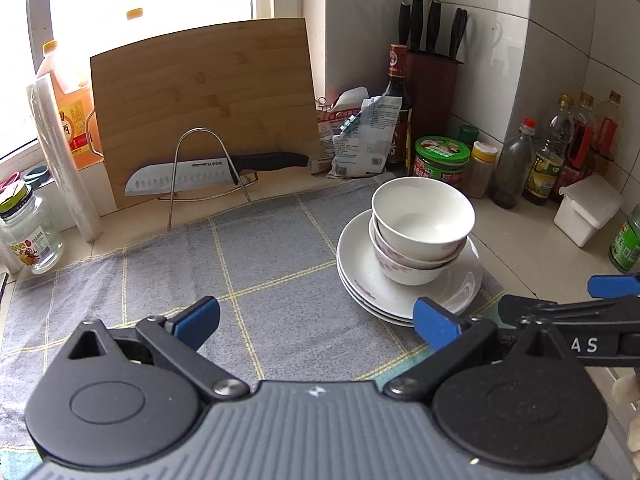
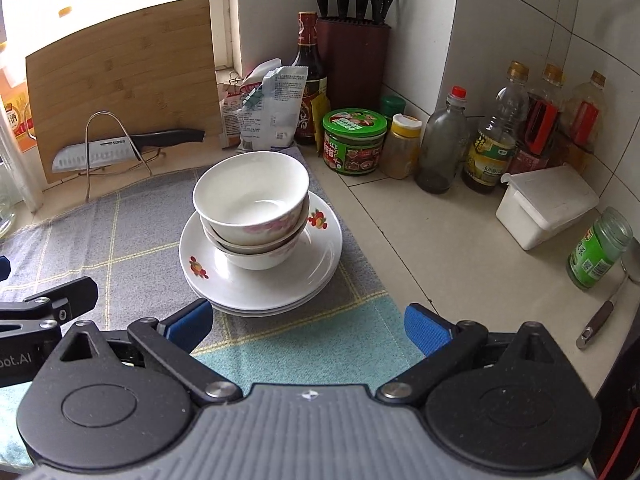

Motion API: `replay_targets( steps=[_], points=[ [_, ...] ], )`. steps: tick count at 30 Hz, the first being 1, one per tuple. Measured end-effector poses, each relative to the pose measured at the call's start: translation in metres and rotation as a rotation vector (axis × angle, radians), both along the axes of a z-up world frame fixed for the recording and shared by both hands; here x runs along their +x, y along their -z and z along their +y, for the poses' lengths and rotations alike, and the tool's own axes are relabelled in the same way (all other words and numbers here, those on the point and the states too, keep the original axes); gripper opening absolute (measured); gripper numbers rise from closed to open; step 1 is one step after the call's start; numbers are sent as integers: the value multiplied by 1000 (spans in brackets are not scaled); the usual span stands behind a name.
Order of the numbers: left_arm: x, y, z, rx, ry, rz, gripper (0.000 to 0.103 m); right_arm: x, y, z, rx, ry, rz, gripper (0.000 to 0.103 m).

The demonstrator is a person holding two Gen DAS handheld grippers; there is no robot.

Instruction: Organize plates and bowls

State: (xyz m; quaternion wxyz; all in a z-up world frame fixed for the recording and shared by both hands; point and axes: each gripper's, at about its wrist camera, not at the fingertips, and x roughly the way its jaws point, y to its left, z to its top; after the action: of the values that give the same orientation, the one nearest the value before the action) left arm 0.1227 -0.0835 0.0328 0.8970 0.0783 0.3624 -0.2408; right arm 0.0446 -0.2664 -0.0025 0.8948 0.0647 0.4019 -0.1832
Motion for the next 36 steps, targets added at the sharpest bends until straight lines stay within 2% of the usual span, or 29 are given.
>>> replay_targets(
  steps=[9,36],
  points=[
    [-4,-6,2,-3,-29,3,102,-1,-2,-2,19,-10,-17,103],
    [-7,-11,6,-14,-25,5,102,-5,-5,1,9,-8,-23,103]
  ],
)
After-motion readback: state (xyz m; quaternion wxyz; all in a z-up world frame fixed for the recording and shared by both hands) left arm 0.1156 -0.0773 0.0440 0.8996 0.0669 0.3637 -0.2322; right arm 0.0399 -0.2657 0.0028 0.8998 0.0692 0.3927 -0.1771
